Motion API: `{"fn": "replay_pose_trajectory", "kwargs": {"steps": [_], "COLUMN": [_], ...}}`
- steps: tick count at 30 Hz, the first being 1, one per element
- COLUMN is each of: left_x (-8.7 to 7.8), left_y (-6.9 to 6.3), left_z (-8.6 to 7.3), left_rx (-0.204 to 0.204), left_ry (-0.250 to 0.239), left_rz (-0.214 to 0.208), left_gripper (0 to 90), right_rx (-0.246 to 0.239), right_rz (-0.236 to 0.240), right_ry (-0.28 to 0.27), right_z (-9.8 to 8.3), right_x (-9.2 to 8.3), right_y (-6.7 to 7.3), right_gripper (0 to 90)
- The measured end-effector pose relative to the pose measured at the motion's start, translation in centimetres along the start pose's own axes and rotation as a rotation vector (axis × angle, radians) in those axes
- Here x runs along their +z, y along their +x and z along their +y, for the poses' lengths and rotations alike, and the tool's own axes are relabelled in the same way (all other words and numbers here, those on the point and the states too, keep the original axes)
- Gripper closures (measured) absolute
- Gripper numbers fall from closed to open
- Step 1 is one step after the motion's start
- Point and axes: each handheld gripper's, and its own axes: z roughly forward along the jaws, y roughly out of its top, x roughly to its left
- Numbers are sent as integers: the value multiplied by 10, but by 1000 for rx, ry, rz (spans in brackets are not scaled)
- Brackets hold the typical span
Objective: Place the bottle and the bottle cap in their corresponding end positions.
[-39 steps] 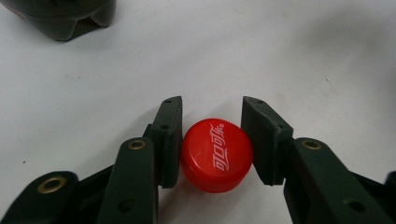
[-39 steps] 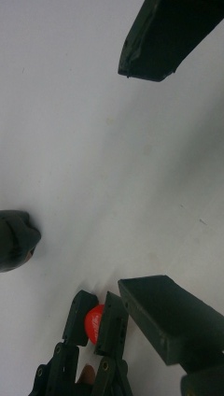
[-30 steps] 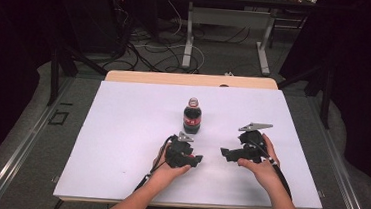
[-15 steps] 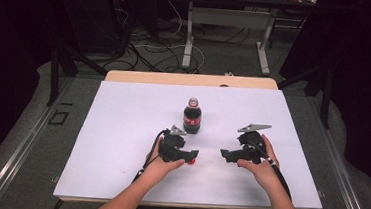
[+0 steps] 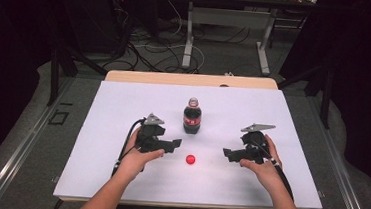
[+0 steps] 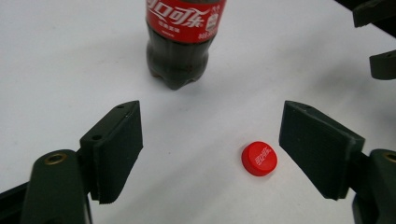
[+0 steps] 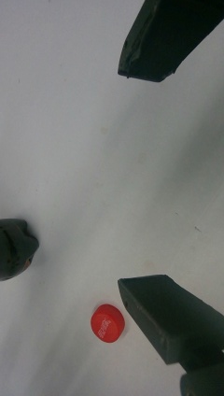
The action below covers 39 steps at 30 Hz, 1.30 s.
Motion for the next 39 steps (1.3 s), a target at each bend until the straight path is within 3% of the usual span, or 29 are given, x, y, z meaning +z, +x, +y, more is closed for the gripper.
{"fn": "replay_pose_trajectory", "kwargs": {"steps": [2,6,10,18,22,24,25,27,29,33,37,39], "left_x": [-7,-22,-34,-52,-57,-58,-58,-57,-55,-52,-51,-49], "left_y": [6,17,28,51,62,66,70,75,77,82,87,88], "left_z": [-2,-6,-13,-30,-39,-44,-47,-53,-57,-62,-66,-68], "left_rx": [-29,-23,-35,-83,-120,-145,-133,-148,-162,-149,-145,-176], "left_ry": [-6,3,-3,-52,-77,-105,-109,-114,-112,-114,-76,-80], "left_rz": [7,50,68,110,95,107,109,120,130,176,188,193], "left_gripper": [205,155,24,6,6,7,7,7,7,10,13,13], "right_rx": [-3,-6,7,14,19,10,9,31,33,49,51,53], "right_rz": [-5,-3,-4,-10,-11,-12,-14,-24,-25,-32,-37,-40], "right_ry": [-2,-5,-10,-11,-15,-20,-24,-22,-18,-21,-17,-10], "right_z": [0,0,0,-2,-3,-3,-4,-4,-5,-7,-8,-9], "right_x": [-1,-2,-5,-6,-6,-6,-6,-6,-5,-4,-2,-2], "right_y": [-1,-3,-6,-8,-9,-12,-12,-13,-14,-17,-19,-19], "right_gripper": [2,2,2,2,2,2,2,2,2,2,2,2]}}
